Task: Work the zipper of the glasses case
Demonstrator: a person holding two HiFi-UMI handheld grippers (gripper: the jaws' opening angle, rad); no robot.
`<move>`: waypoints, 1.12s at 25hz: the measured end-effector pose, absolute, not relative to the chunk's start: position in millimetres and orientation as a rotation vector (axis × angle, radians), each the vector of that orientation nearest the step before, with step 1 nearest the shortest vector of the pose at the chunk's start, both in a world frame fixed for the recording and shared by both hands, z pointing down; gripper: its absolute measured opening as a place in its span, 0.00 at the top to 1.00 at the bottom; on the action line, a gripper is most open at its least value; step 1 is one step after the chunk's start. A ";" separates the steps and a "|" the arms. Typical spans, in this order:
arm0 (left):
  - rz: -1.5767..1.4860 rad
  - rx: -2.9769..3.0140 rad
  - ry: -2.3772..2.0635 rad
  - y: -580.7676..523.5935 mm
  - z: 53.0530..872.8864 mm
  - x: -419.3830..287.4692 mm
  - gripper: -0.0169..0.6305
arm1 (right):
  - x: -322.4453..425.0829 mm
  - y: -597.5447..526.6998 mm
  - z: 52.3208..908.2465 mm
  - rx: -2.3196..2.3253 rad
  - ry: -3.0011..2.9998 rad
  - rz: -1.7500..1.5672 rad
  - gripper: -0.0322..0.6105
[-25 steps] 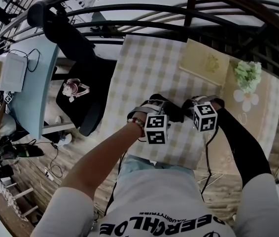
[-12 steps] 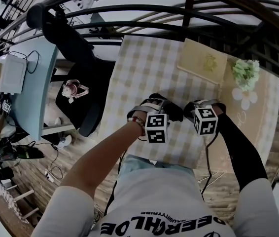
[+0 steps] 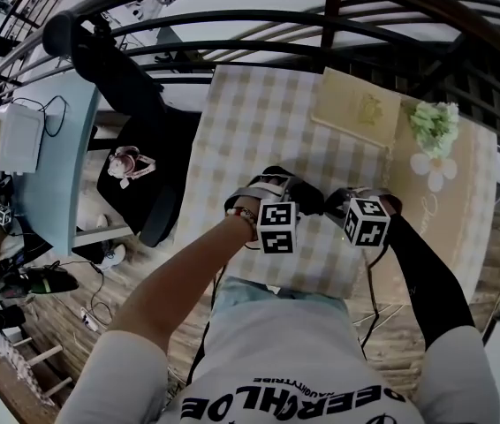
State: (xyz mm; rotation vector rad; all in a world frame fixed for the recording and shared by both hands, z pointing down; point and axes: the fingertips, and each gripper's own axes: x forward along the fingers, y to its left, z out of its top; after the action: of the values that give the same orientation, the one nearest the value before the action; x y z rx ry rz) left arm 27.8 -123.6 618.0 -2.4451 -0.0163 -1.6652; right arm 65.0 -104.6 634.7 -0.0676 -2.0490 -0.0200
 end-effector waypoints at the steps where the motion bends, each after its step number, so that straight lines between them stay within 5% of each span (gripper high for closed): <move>1: -1.667 -2.442 -0.015 -123.7 618.2 27.8 0.41 | 63.8 -102.7 633.4 -0.060 -2.061 0.004 0.90; 9: -1.638 -2.455 0.018 -123.8 612.4 27.8 0.41 | 66.5 -103.3 631.0 0.042 -2.086 0.092 0.90; 28: -1.516 -2.583 0.282 -157.1 575.2 49.1 0.85 | 125.1 -181.3 628.7 0.534 -2.015 0.097 0.90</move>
State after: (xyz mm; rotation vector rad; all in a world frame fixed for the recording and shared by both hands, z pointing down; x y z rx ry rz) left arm 49.1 -157.1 575.2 -2.5830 0.2818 -1.5159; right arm 125.1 -181.3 628.7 0.5343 -2.0147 0.0972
